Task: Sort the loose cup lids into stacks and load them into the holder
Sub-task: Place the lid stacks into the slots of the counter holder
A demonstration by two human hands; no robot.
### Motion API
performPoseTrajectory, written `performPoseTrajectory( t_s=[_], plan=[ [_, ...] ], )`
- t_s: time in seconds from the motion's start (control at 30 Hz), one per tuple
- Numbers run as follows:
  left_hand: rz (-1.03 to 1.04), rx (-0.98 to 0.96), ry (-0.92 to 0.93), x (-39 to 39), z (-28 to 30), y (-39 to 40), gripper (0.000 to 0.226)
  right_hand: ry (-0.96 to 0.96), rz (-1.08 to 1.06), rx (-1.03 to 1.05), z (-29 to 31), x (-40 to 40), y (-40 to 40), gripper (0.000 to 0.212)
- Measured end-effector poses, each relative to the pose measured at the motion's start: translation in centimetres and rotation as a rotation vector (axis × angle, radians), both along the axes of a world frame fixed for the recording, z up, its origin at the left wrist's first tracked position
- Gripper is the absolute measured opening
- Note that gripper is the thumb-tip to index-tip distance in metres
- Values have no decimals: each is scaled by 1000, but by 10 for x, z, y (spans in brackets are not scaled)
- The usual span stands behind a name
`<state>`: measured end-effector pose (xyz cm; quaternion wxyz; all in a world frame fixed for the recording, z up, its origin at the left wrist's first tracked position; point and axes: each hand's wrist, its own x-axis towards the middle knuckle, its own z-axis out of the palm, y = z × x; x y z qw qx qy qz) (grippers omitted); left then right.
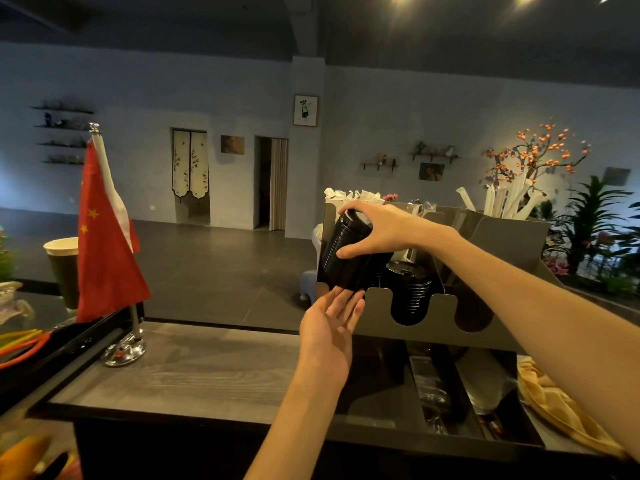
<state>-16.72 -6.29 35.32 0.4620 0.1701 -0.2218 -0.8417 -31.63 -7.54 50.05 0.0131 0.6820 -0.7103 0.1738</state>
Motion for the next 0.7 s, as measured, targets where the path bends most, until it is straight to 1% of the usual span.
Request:
performPoseTrajectory(
  t_s=[0.07,0.23,0.4,0.7],
  plan=[
    [-21,32,30,1,-2,-2,36,26,-8,9,-1,3,-2,83],
    [-11,72,141,4,-10,7,41,110,-24,9,-3,11,-7,91],
    [-100,199,169,13,-7,7,31,172,-11,27,-2,16,-7,93],
    [-156,265,167,24,-3,16,33,230,-24,103,-11,21,-10,98]
  ],
)
